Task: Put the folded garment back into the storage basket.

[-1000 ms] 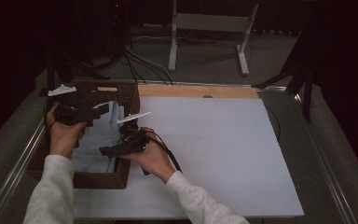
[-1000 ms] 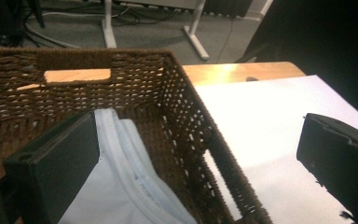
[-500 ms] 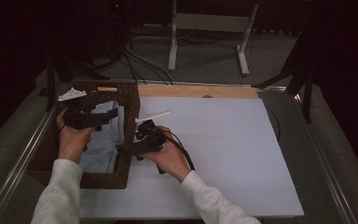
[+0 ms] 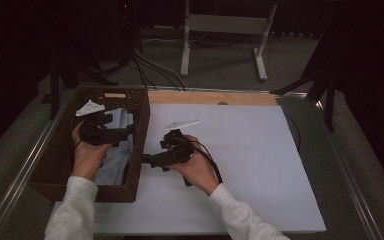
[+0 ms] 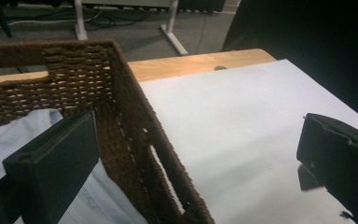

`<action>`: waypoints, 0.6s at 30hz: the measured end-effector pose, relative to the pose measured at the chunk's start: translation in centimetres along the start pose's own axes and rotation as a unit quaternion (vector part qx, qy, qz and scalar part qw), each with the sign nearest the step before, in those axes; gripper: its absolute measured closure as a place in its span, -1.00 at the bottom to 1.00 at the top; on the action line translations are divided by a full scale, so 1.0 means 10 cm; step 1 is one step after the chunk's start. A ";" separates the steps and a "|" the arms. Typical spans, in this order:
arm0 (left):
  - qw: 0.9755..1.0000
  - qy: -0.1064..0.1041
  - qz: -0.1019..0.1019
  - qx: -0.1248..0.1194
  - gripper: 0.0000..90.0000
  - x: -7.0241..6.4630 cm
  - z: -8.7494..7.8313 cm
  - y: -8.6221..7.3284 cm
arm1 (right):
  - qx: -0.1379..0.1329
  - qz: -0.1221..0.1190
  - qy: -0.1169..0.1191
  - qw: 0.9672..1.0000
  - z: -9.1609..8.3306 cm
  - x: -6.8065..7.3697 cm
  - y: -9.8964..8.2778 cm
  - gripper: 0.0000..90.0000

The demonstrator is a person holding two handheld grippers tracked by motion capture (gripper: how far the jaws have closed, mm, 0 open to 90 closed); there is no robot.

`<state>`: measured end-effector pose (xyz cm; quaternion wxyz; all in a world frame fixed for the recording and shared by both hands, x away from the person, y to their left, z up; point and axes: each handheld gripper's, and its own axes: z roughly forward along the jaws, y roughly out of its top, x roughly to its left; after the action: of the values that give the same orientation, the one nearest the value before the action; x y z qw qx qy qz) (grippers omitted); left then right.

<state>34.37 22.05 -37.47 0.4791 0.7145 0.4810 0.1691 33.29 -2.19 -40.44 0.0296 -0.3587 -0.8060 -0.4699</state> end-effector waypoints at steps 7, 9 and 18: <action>1.000 0.000 0.013 -0.003 -1.00 -0.12 0.00 -0.09 | -0.014 0.005 -0.004 1.000 -0.17 -0.10 -0.06 -0.79; 1.000 0.003 0.018 -0.004 -1.00 -0.15 0.00 -0.12 | -0.018 0.006 -0.005 1.000 -0.21 -0.13 -0.09 -0.80; 1.000 -0.005 0.027 -0.012 -1.00 -0.29 0.00 -0.24 | -0.034 0.010 -0.015 0.999 -0.43 -0.27 -0.21 -0.83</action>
<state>31.74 19.79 -38.88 0.4853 0.7221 0.4571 0.1847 32.73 -7.69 -40.66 0.0098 -0.3744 -0.7861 -0.4917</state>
